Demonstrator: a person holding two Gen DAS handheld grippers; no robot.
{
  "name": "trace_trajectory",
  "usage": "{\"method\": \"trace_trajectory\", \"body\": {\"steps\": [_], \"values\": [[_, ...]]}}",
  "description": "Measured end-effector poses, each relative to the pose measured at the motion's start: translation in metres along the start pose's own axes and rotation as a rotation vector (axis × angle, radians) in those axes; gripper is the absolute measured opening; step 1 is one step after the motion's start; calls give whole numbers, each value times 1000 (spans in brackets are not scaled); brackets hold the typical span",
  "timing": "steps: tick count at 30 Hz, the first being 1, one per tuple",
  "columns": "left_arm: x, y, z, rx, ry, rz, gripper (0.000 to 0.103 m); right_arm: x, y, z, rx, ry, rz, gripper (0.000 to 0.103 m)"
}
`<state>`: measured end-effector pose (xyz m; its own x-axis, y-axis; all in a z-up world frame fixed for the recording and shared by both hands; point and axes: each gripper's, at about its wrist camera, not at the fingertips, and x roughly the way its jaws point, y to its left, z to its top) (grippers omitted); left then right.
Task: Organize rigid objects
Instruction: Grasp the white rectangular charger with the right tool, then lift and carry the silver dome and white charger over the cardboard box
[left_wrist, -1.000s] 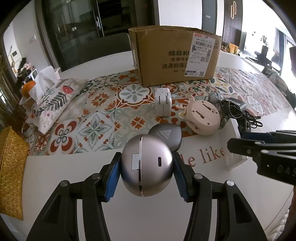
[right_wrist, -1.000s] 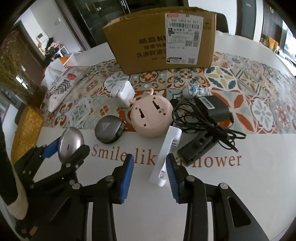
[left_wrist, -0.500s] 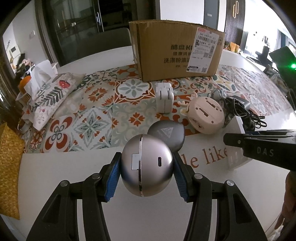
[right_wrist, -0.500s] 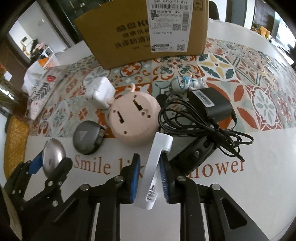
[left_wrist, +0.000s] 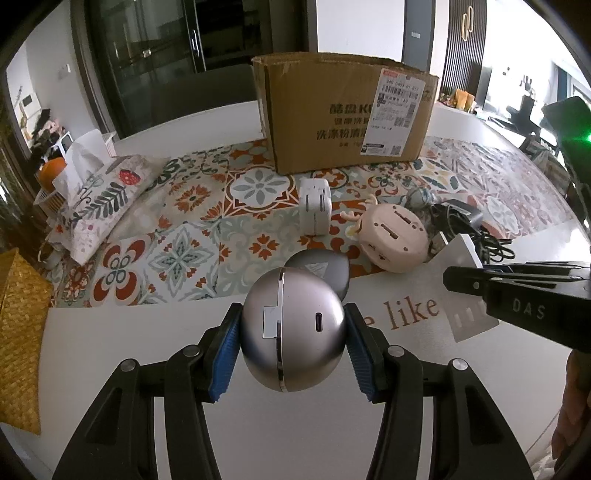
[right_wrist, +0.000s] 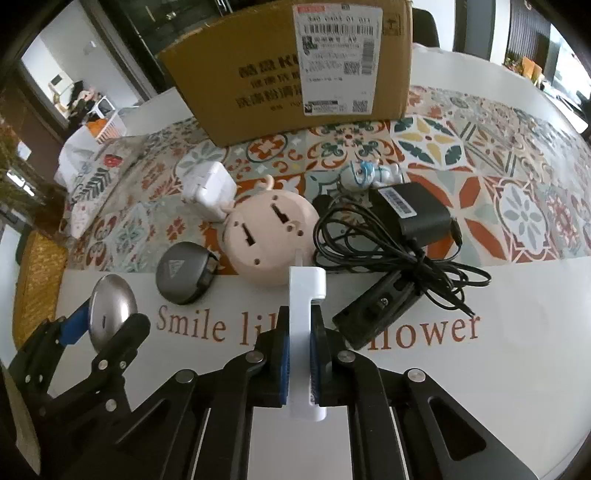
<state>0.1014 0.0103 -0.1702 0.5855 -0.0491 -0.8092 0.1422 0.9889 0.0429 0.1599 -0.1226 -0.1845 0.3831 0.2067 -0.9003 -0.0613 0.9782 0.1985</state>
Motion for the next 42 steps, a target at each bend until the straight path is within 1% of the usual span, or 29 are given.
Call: {"method": "trace_trajectory", "body": {"steps": [4, 9, 16, 28, 33, 39, 42], "values": [[-8, -1, 2, -13, -4, -7, 53, -11, 5, -3, -14, -13, 22, 9], [-26, -3, 8, -23, -33, -13, 53, -26, 7, -5, -22, -37, 36, 9], [-52, -7, 28, -18, -100, -9, 53, -59, 10, 2, -34, -114, 56, 9], [-82, -5, 75, -25, -214, -8, 53, -112, 20, 35, -83, -283, 81, 9], [-88, -8, 97, -21, -240, -22, 53, -127, 21, 50, -99, -342, 84, 9], [-91, -10, 124, -11, -273, -19, 53, -141, 19, 70, -113, -409, 84, 9], [-89, -9, 139, -13, -277, -42, 53, -147, 18, 84, -115, -442, 85, 9]]}}
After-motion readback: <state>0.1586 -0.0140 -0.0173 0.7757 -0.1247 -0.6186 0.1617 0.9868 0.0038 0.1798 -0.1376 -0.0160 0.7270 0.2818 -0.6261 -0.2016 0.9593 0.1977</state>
